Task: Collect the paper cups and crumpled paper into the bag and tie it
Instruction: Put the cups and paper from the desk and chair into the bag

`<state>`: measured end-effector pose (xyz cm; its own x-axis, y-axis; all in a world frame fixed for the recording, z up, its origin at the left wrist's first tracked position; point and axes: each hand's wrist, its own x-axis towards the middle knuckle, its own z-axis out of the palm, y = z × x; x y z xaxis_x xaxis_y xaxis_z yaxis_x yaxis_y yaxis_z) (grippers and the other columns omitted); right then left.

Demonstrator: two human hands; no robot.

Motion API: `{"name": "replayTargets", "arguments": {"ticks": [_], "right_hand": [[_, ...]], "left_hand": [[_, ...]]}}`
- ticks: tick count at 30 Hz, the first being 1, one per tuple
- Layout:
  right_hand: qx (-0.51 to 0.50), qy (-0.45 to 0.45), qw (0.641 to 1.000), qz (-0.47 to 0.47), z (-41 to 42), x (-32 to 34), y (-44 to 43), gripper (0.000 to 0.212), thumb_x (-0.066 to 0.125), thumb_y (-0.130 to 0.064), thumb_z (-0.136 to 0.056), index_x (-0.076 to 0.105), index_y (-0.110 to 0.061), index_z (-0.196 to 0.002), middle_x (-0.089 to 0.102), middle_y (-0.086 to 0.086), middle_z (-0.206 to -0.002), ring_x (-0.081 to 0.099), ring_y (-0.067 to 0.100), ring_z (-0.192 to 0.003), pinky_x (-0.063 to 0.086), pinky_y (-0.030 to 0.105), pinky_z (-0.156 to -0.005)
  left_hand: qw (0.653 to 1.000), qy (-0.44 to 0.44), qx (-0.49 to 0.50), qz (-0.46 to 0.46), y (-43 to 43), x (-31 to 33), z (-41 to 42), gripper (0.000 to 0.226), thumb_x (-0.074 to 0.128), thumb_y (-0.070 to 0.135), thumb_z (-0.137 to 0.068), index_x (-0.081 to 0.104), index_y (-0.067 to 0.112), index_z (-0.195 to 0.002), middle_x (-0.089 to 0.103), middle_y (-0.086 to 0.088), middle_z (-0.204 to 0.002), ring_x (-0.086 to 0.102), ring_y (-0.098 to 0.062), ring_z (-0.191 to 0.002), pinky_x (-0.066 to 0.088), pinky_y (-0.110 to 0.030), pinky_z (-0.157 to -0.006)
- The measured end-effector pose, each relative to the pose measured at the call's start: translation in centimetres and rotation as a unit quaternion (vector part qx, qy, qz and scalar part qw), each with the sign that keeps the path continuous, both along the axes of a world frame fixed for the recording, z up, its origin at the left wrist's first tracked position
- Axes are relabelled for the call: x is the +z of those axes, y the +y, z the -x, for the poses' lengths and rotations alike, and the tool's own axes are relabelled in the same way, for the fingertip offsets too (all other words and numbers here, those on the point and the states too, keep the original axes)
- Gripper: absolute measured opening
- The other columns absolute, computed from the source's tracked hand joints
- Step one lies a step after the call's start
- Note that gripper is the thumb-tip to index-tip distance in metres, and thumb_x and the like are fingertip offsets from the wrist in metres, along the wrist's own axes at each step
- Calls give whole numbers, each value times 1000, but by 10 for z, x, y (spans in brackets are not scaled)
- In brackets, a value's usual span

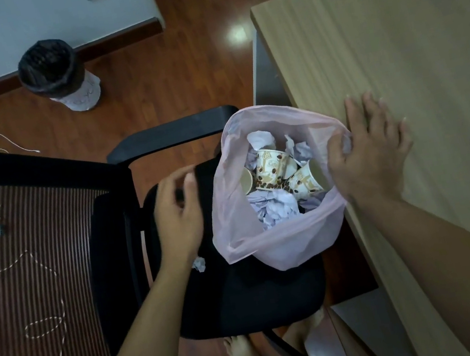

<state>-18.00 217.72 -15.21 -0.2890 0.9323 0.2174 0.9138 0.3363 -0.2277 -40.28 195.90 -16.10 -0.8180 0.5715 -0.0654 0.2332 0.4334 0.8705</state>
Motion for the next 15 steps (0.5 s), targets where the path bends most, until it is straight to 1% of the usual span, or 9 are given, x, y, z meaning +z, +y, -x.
{"name": "replayTargets", "arguments": {"ticks": [1,2,4,5,7,8,10,13,15], "right_hand": [[2,-1,1000,1,0,0,0,64,48,-42,-103,41,-28,-166,35,4,-176,27,27,-165,17,61,-131],[3,-1,1000,3,0,0,0,64,48,-42,-104,41,-27,-166,35,4,-176,27,27,-164,17,61,-131],[3,0,1000,3,0,-1,0,64,48,-42,-104,41,-27,-166,35,4,-176,27,27,-164,17,61,-131],[2,-1,1000,2,0,-1,-1,64,47,-42,-104,41,-28,-166,34,4,-176,27,27,-164,16,61,-131],[2,-2,1000,3,0,-2,-1,64,46,-43,-104,41,-28,-166,34,4,-177,27,27,-164,15,60,-131],[2,-2,1000,2,0,-2,0,63,46,-43,-104,41,-28,-165,34,4,-177,27,27,-164,14,60,-131],[2,0,1000,0,0,-1,0,63,46,-43,-104,42,-28,-165,34,3,-176,27,27,-164,14,60,-131],[3,2,1000,1,1,0,0,63,45,-42,-104,41,-28,-165,34,4,-177,27,27,-164,14,60,-131],[4,-1,1000,1,1,0,0,63,46,-42,-103,41,-28,-165,34,4,-176,27,27,-164,15,60,-131]], "left_hand": [[997,-60,47,34,-14,-17,3,23,58,41,-109,69,35,-128,67,12,-131,63,-4,-123,53,-39,-110],[989,-100,68,86,-27,-35,6,27,60,47,-106,67,38,-130,65,9,-135,62,-7,-126,52,-45,-113],[967,-122,35,223,-51,-66,4,50,64,58,-99,58,37,-144,53,-3,-149,52,-22,-141,45,-50,-120],[950,-133,3,282,-61,-76,0,63,66,59,-98,52,34,-153,44,-8,-156,42,-29,-148,41,-49,-122],[921,-142,-42,361,-77,-93,-11,79,73,53,-96,40,28,-164,30,-13,-162,29,-35,-152,38,-47,-120],[914,-138,-51,379,-83,-100,-14,84,77,49,-94,39,25,-165,27,-14,-161,28,-37,-150,38,-47,-119],[913,-128,-41,385,-97,-118,-18,85,85,39,-91,43,19,-161,29,-16,-156,34,-40,-144,40,-46,-117],[920,-125,-17,370,-111,-138,-16,67,83,16,-91,52,10,-150,38,-19,-142,53,-38,-126,48,-38,-109],[925,-140,-3,353,-115,-144,-13,56,81,8,-91,58,8,-141,43,-20,-136,60,-30,-110,55,-33,-98]]}}
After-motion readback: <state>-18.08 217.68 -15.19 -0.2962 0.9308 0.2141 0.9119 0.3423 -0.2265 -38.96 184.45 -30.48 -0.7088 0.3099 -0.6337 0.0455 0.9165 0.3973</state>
